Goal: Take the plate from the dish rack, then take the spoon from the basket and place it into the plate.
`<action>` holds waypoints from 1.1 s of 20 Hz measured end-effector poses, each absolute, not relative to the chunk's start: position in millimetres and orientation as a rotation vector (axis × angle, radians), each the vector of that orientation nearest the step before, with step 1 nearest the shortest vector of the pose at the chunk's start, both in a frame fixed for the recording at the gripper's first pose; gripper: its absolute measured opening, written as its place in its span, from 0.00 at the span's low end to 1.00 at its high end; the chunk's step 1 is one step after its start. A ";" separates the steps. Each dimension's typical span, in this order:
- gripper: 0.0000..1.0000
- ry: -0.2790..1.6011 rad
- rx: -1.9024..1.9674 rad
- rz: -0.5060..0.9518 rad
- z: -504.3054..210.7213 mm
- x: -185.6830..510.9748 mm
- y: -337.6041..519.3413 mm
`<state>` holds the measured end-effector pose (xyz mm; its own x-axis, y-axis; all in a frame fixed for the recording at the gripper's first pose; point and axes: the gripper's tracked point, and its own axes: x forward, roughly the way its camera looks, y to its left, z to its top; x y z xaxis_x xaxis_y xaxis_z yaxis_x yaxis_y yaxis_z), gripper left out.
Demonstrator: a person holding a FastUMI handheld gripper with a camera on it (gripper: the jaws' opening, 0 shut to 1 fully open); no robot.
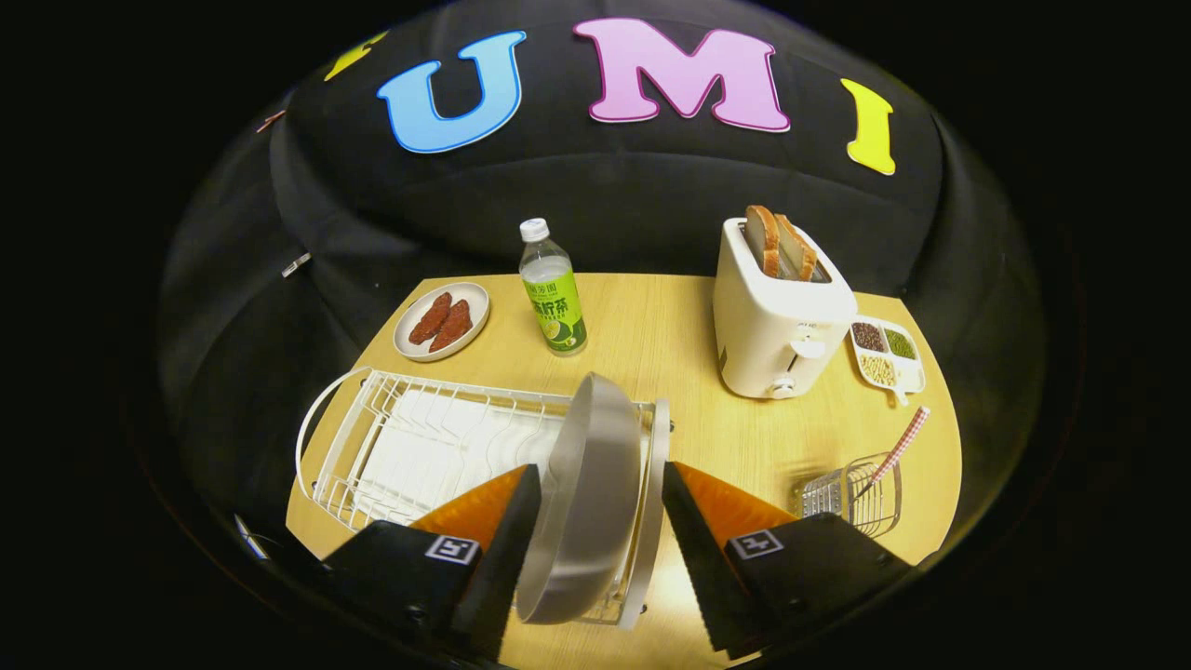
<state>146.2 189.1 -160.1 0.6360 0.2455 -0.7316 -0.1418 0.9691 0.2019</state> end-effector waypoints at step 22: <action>0.39 0.884 -0.032 0.049 -141.7 146.0 184.8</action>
